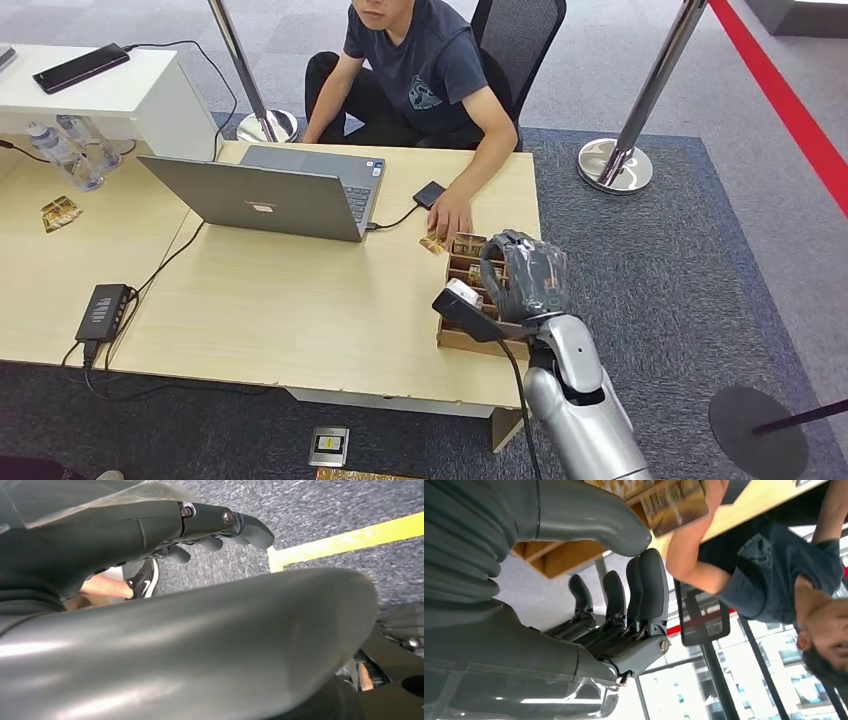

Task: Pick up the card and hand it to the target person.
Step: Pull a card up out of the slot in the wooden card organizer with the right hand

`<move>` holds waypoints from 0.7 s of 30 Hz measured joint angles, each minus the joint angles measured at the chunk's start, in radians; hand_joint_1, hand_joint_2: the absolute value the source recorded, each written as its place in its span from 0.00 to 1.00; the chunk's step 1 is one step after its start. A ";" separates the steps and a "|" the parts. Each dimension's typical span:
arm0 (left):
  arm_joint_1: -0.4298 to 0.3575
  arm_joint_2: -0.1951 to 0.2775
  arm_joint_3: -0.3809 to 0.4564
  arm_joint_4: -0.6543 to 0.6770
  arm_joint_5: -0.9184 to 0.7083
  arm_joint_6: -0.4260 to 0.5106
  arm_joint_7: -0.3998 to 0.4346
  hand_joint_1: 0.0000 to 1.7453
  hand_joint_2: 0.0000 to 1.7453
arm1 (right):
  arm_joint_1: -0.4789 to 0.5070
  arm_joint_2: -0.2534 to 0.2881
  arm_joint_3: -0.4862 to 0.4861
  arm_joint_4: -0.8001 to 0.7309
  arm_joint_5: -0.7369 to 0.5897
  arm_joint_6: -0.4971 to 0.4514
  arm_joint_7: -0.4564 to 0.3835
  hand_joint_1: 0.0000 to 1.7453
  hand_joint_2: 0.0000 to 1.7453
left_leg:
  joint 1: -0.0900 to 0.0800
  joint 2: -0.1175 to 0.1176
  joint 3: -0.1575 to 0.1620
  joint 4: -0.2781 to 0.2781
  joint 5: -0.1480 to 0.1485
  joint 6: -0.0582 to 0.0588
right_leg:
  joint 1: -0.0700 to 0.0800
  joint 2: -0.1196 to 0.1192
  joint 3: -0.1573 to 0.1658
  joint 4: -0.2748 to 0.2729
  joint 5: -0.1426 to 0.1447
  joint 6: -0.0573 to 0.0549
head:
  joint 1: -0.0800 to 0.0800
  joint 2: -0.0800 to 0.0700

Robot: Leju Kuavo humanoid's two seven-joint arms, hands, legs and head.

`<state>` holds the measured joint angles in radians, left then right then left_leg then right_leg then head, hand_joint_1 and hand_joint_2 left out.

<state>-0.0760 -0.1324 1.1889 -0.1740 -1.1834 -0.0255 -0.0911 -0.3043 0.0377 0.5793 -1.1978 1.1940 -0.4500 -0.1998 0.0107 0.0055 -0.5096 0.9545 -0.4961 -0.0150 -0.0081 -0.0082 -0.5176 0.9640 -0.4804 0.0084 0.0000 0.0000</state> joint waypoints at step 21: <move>0.004 0.003 -0.011 0.001 -0.017 0.000 0.001 0.00 0.00 | -0.084 0.043 0.017 0.209 -0.046 0.001 0.011 0.68 1.00 | 0.000 0.003 -0.002 0.000 0.000 0.000 | 0.000 0.003 -0.002 0.001 0.000 0.000 | 0.000 0.000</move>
<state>-0.0725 -0.1293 1.1778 -0.1728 -1.2001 -0.0259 -0.0899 -0.3881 0.0809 0.5966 -0.9883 1.1481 -0.4487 -0.1890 0.0105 0.0083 -0.5111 0.9548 -0.4961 -0.0149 -0.0083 -0.0051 -0.5199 0.9649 -0.4801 0.0082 0.0000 0.0000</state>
